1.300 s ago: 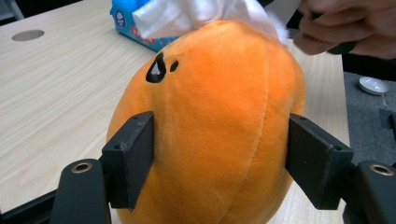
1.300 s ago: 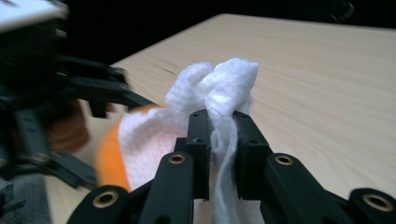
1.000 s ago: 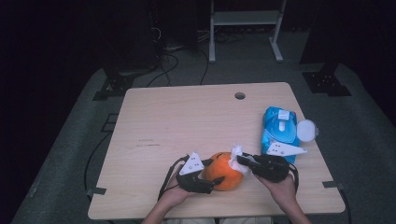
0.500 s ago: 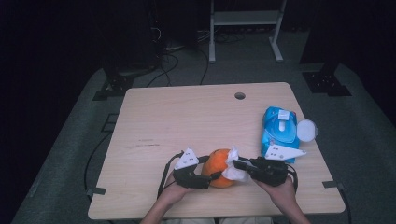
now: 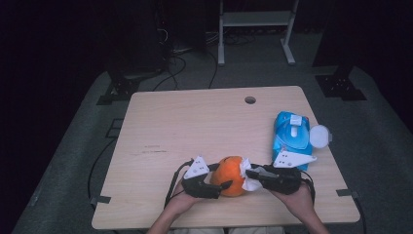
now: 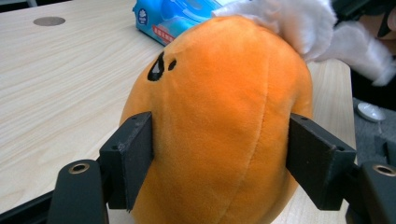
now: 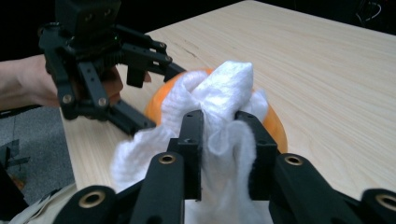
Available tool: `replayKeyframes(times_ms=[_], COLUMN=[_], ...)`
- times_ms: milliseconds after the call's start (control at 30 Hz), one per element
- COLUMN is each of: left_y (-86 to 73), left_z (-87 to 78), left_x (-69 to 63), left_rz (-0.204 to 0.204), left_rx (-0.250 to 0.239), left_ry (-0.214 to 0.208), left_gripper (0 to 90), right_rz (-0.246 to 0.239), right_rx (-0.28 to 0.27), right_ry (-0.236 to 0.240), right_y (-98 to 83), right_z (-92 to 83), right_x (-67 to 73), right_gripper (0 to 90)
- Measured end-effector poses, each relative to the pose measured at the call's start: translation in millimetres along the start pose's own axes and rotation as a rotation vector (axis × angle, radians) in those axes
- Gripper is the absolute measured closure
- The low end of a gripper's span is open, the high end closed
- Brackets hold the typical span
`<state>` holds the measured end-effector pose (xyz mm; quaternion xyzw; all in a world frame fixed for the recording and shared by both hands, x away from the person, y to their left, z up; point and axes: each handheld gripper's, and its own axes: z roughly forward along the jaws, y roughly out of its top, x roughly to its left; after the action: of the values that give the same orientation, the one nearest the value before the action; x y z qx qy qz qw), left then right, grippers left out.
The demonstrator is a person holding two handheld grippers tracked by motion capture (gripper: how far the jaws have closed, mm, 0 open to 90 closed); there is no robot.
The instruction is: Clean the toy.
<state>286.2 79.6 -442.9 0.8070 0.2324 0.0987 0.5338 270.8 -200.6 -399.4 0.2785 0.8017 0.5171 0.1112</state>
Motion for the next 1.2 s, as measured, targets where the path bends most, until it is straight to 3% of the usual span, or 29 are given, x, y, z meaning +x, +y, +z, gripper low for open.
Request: replayKeyframes(times_ms=[200, 267, 300, 433, 500, 600, 633, 767, 833, 900, 1000, 1033, 1100, 1133, 1200], left_y=[1.2, 0.8, 0.7, 0.4, -0.5, -1.4, -1.8, -1.1, -1.5, -2.7, -3.3, -3.6, -4.1, -4.1, -5.1], left_z=[3.5, 2.6, 2.3, 2.7, 1.8, -0.4, -0.6, 2.1, 1.5, 0.1, -0.3, -0.6, -0.7, -0.7, -1.3], left_x=[-7.4, -6.2, -5.5, -5.7, -5.1, -2.3, 0.9, -0.7, -1.9, -0.9, -1.6, -1.6, -1.4, -1.4, -1.6], left_rz=[0.041, 0.042, 0.040, 0.043, 0.044, 0.031, 0.014, 0.026, 0.028, 0.024, 0.040, 0.045, 0.045, 0.055, 0.067], left_rx=[0.021, 0.023, 0.021, 0.011, 0.008, 0.006, 0.001, 0.000, 0.002, -0.003, 0.001, 0.003, 0.002, 0.009, 0.010], left_ry=[-0.001, 0.004, 0.004, 0.012, 0.011, 0.011, 0.006, 0.009, 0.014, 0.005, -0.006, -0.008, -0.012, -0.022, -0.028], left_gripper=[26.2, 25.9, 26.6, 29.1, 29.2, 29.1, 29.1, 29.2, 29.4, 29.6, 29.6, 29.6, 29.4, 29.3, 29.0], right_rz=[-0.015, -0.019, -0.017, 0.055, 0.090, 0.143, 0.155, 0.131, 0.089, 0.112, 0.127, 0.161, 0.210, 0.209, 0.147], right_rx=[-0.050, -0.065, -0.064, -0.071, -0.061, -0.053, -0.064, -0.121, -0.112, -0.111, -0.081, -0.064, -0.073, -0.082, -0.098], right_ry=[-0.015, -0.025, -0.045, -0.086, -0.137, -0.111, -0.080, 0.032, 0.019, 0.005, -0.079, -0.105, -0.086, -0.076, -0.052], right_y=[2.4, 1.8, 1.3, -3.1, -9.7, -20.0, -20.9, -10.3, -6.2, -9.3, -14.3, -18.7, -24.3, -23.2, -14.0], right_z=[10.0, 14.0, 14.0, 11.7, 8.4, 4.6, 3.8, 6.2, 10.3, 11.2, 10.5, 11.0, 12.2, 12.4, 13.5], right_x=[5.7, 6.8, 7.0, -6.9, -16.9, -27.0, -27.1, -14.8, -9.1, -13.4, -23.6, -30.9, -35.8, -33.7, -22.4], right_gripper=[63.0, 67.1, 74.3, 79.5, 79.7, 79.7, 79.7, 79.4, 79.0, 79.0, 79.2, 79.1, 79.0, 78.9, 78.9])
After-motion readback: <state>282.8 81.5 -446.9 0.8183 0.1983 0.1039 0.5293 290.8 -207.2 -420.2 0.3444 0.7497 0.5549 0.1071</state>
